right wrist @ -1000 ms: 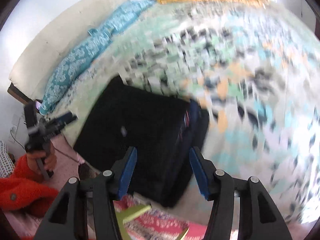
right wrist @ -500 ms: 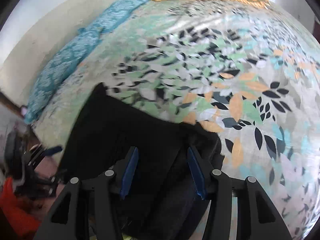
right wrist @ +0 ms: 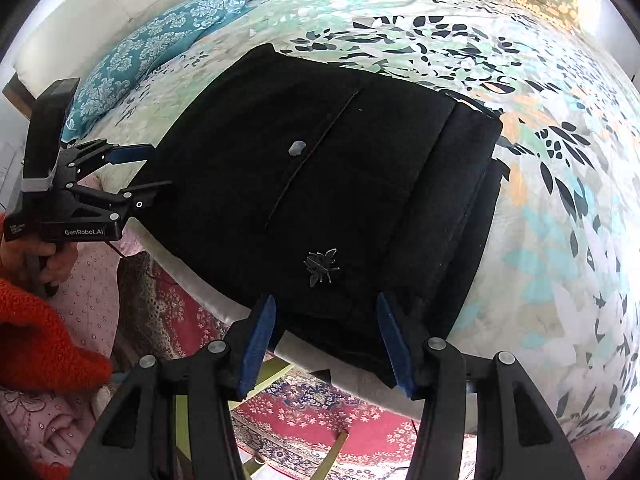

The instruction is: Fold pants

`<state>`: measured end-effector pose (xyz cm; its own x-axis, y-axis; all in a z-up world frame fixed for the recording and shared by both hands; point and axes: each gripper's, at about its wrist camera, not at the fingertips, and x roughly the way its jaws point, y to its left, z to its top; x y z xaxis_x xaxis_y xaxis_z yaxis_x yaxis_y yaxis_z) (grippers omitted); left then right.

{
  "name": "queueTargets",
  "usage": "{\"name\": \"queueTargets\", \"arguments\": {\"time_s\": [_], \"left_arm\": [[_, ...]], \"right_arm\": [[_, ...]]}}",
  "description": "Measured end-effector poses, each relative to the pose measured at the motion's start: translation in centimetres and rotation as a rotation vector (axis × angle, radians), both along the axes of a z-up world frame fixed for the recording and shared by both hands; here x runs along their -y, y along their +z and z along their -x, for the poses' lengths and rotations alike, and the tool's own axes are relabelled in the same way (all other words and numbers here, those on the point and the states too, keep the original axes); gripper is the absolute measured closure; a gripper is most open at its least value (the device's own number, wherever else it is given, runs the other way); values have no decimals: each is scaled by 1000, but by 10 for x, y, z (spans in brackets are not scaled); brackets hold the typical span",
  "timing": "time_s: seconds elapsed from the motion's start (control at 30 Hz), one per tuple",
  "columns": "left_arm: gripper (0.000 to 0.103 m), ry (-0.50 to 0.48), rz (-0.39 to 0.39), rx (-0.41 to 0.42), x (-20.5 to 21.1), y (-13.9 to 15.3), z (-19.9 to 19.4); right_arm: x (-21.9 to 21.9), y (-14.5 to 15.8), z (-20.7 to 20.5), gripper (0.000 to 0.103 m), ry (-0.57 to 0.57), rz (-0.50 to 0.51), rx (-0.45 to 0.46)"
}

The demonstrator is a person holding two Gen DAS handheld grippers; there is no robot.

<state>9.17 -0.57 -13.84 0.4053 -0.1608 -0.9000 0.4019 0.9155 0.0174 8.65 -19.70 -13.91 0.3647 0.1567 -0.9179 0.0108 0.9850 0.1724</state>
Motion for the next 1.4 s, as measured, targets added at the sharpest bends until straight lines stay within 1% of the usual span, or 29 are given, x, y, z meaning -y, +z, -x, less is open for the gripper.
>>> {"name": "queueTargets", "arguments": {"time_s": [0.17,0.23,0.5,0.77,1.13,1.4], "left_arm": [[17,3,5,-5,1,0,0],[17,-1,2,-2,1,0,1],[16,-2,3,-3,1,0,1],[16,-1,3,-3,1,0,1],[16,-3,-3,-1,2,-1,3],[15,2,-18,4,3,-1,3]], "right_arm": [[1,0,-4,49,13,32,-3],[-3,-2,5,49,14,38,0],[-9,-3,6,48,26,64,-1],[-11,-3,7,44,35,74,1],[-11,-2,14,44,24,70,3],[0,-3,19,41,-5,11,-14]]}}
